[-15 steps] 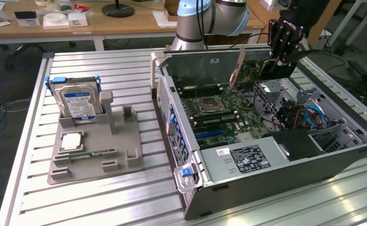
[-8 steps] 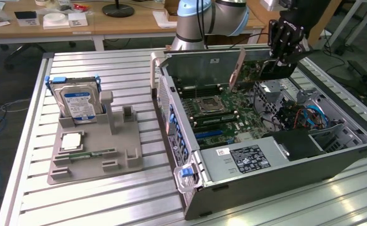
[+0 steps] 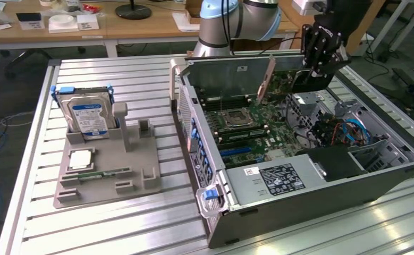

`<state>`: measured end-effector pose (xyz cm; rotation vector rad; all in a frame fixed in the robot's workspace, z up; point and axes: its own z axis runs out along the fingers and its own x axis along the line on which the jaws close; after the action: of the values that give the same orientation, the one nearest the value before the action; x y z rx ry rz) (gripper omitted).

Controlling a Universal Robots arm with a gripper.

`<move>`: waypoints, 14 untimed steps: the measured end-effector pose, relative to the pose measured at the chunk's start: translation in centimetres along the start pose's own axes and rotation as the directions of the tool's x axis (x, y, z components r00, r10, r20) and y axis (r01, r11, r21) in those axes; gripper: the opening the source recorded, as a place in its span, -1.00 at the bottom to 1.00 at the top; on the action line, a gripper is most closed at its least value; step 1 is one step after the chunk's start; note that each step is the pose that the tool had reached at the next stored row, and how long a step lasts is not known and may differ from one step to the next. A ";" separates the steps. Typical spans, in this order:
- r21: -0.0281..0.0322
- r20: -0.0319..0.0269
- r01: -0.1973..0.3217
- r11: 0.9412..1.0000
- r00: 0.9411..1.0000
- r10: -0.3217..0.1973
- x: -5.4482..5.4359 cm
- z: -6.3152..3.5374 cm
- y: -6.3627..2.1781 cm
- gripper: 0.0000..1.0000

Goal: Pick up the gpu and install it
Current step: 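Insert the gpu into the slot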

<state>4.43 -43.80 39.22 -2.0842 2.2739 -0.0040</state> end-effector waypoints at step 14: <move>0.000 0.000 0.000 1.000 1.000 0.000 0.4 0.45 0.49 -0.46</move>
<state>3.93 -44.16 38.73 -2.0842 2.2736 -0.0039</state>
